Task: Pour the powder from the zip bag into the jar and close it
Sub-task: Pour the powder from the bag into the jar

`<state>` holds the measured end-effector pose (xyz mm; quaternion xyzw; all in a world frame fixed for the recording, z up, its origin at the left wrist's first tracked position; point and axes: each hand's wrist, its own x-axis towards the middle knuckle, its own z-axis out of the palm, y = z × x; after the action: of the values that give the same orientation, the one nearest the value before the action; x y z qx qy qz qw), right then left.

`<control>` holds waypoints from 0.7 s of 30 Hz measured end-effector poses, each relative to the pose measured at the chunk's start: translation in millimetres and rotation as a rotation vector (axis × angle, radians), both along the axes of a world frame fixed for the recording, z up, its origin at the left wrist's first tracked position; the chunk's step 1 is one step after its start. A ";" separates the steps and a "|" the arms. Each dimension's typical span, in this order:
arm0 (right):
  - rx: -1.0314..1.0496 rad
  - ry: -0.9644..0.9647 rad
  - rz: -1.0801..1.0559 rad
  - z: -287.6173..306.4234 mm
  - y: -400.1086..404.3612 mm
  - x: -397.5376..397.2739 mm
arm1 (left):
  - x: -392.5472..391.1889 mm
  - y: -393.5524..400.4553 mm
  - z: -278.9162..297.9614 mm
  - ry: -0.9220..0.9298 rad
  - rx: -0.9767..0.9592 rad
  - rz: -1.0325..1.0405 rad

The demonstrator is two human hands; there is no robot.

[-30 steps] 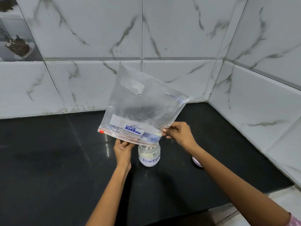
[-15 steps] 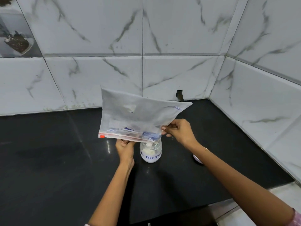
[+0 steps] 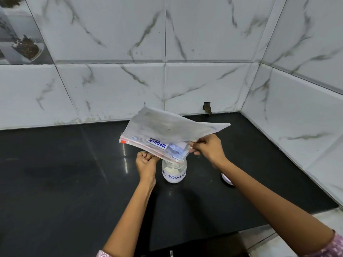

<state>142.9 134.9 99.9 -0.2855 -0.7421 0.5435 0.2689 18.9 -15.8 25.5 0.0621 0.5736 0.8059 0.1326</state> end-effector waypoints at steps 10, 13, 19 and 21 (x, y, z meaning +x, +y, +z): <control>-0.099 -0.039 -0.056 -4.1 0.1 4.1 | -0.1 -4.4 4.1 -0.020 0.027 0.010; -0.158 -0.078 -0.037 -7.1 -0.9 4.3 | 0.0 -4.3 2.7 -0.002 0.022 -0.002; -0.181 -0.124 0.092 0.4 3.2 10.2 | 5.4 -3.6 4.2 0.063 -0.027 -0.029; -0.256 -0.039 0.103 7.6 8.0 11.9 | 6.6 -4.0 5.5 0.081 -0.037 -0.027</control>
<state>154.8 142.9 107.4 -0.2896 -0.6855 0.6411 0.1878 25.6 -19.8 31.0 0.1000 0.5925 0.7901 0.1211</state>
